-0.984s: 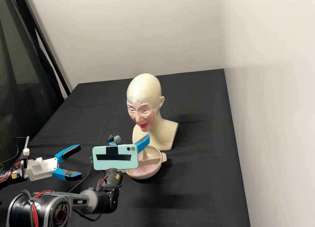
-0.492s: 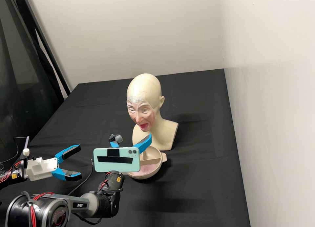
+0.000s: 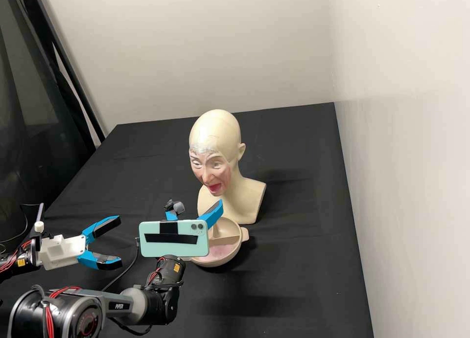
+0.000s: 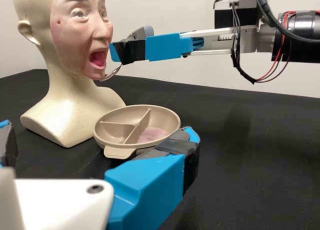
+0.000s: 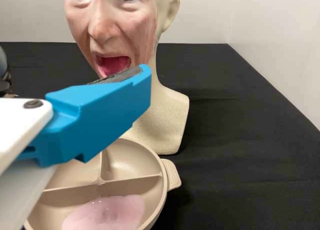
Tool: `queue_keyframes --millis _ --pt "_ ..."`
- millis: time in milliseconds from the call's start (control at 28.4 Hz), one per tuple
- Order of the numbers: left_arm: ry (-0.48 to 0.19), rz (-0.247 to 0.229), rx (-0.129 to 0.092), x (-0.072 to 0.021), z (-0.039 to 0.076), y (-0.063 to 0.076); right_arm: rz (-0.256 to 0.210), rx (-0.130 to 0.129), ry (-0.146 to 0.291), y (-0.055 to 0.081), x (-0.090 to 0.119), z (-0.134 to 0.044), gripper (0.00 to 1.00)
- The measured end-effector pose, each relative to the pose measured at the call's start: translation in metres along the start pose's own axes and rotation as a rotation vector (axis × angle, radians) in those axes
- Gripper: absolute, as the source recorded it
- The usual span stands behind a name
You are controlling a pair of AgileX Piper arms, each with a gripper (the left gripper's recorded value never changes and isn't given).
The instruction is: Feed the grandma with a spoon
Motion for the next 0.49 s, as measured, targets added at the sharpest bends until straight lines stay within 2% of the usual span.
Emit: queue_keyframes --millis 316,492 --pt "0.0 0.0 0.0 0.0 0.0 0.0 -0.02 -0.009 -0.016 -0.004 -0.009 0.008 0.0" --pt "-0.001 0.0 0.0 0.0 0.0 0.0 -0.026 -0.014 0.001 -0.01 -0.018 0.013 0.0"
